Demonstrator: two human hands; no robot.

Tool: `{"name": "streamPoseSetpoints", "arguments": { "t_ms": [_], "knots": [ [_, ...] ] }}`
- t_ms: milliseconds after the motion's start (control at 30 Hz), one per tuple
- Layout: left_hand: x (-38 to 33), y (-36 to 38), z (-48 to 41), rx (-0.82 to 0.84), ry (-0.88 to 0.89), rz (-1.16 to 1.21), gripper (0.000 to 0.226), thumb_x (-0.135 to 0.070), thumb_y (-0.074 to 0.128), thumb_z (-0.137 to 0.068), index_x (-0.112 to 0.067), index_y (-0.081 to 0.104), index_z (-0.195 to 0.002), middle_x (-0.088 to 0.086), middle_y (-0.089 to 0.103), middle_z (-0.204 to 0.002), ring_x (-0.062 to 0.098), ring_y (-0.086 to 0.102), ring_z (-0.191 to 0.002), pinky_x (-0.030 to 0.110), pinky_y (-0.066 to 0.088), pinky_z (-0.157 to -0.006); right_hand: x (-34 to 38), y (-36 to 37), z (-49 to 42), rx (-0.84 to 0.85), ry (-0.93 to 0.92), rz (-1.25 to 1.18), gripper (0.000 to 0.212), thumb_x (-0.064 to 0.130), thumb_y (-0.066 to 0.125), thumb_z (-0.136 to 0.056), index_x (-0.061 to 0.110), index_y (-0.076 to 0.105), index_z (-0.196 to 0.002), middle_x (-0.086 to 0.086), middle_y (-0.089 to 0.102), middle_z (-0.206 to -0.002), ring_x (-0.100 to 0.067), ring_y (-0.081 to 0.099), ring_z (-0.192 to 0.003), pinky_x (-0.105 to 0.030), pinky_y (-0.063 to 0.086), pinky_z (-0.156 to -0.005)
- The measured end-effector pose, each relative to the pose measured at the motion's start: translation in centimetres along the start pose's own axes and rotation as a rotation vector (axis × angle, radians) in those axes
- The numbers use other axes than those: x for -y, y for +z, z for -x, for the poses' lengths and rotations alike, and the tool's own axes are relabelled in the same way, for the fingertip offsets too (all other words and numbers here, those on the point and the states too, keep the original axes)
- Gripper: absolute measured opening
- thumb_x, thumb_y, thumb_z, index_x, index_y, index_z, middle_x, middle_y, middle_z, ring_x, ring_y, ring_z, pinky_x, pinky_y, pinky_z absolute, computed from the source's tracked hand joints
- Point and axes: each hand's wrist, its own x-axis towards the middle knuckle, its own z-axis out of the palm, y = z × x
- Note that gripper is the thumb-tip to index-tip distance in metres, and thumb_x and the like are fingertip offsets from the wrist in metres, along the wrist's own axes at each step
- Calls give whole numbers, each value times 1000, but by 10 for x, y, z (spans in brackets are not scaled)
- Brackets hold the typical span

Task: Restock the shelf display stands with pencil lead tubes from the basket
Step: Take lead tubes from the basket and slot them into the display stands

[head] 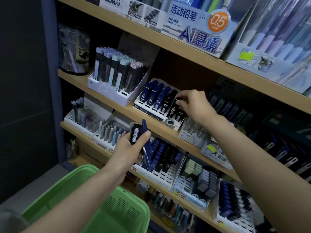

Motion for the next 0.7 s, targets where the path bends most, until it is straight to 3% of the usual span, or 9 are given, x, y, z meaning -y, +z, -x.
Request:
{"name": "streamPoseSetpoints", "arguments": {
  "t_ms": [200,300,400,600,700],
  "knots": [
    [0,1,-5,10,-18,-2,36,-35,58,-89,0,63,-95,-3,52,-50,9,39,-42,16,37,-42,-1,7,-3,58,-34,115,32,15,58,-94,11,60,-125,-13,57,-128,-25,56,-114,-32,46,-97],
    [0,2,-6,20,-22,0,33,-36,58,-89,-3,63,-91,-5,52,-49,8,39,-42,16,36,-43,-3,11,-2,-31,-58,142,33,15,61,-91,10,59,-124,-9,55,-116,-22,56,-105,-30,47,-89],
    [0,3,-7,24,-20,-2,35,-35,58,-90,-2,64,-95,-5,55,-48,8,39,-41,16,36,-43,-4,14,0,-96,-85,130,23,13,65,-89,9,61,-111,-7,57,-106,-22,58,-95,-36,51,-83],
    [2,6,-10,32,-24,3,34,-35,57,-90,-4,65,-99,-8,54,-47,8,39,-43,16,36,-43,-1,12,6,-91,-115,287,27,20,57,-94,10,58,-120,-8,53,-119,-24,55,-104,-34,47,-78],
    [4,6,-10,38,-28,3,33,-36,57,-89,-6,65,-100,-6,56,-51,9,39,-44,16,36,-43,10,16,19,-185,-131,188,30,23,51,-97,11,53,-125,-4,48,-117,-13,51,-98,-26,44,-76]
  ]
}}
